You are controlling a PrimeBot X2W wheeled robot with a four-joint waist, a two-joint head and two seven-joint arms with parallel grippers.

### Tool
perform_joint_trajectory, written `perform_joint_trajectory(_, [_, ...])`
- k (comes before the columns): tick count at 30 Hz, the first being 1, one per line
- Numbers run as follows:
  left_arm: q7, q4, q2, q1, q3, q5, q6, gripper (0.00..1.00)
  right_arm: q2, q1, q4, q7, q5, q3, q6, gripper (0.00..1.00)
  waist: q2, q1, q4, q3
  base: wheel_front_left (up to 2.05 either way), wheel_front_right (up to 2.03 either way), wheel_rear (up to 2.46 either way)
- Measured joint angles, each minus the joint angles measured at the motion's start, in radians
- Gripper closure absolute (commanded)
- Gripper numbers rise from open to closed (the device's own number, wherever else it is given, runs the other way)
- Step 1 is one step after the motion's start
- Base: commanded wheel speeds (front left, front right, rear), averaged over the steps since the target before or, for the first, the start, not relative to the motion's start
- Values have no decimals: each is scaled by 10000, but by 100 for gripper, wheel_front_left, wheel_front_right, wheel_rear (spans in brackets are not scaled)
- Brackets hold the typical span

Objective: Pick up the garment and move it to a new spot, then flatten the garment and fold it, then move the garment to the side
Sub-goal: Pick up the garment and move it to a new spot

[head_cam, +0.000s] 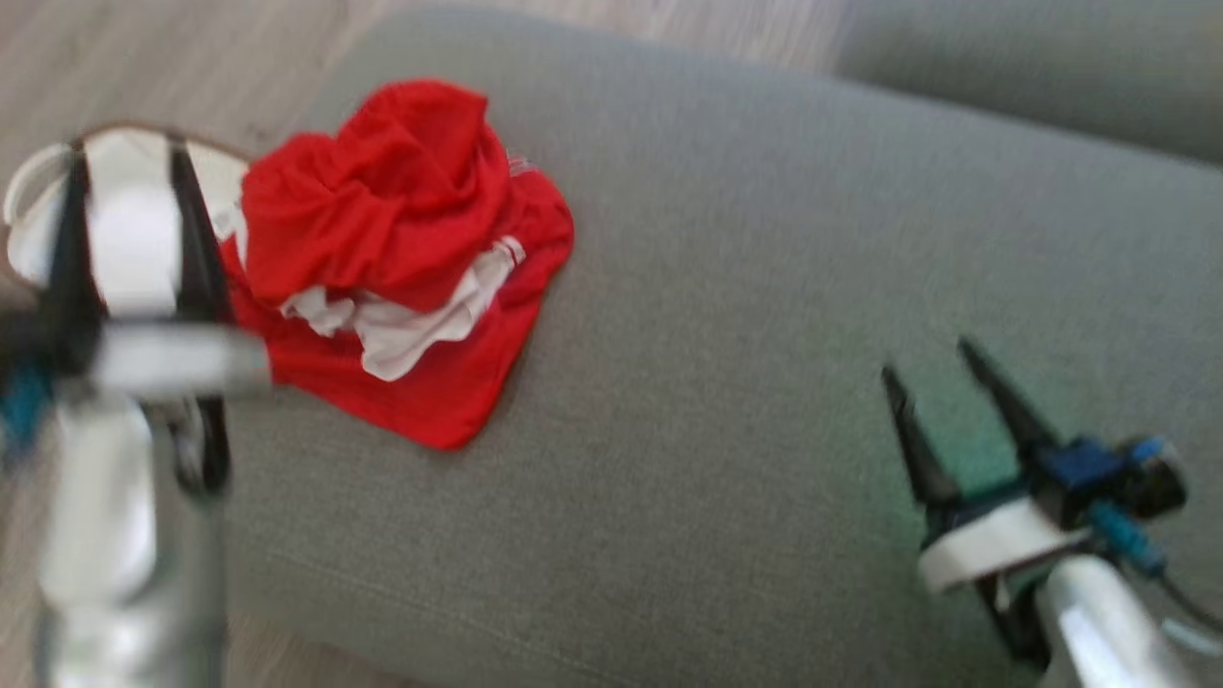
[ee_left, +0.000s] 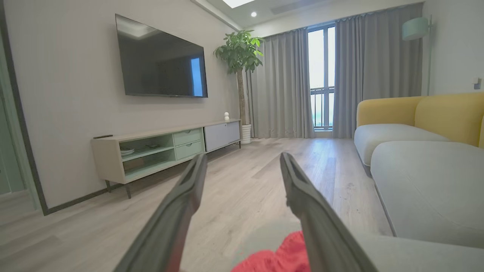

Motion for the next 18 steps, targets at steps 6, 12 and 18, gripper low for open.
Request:
perform_joint_trajectory(6, [1306,2265,391,-3697,-230,-422,-345,0,-851,-938,-238,-31,-123,69,0,0,0,2,-133,1420,0,0,0])
perform_joint_trajectory(12, [3870,4972,675,-6339,-1028,-905,-608,0,-1526,-1389,-420,-33,-182,-138,0,0,-1,1,-401,2560,0,0,0])
perform_joint_trajectory(18, [6527,6550,907,-7079,-2313,-2259,-681,0,-1592,-1715,-754,-82,-192,-173,0,0,0,-3,-977,3135,0,0,0])
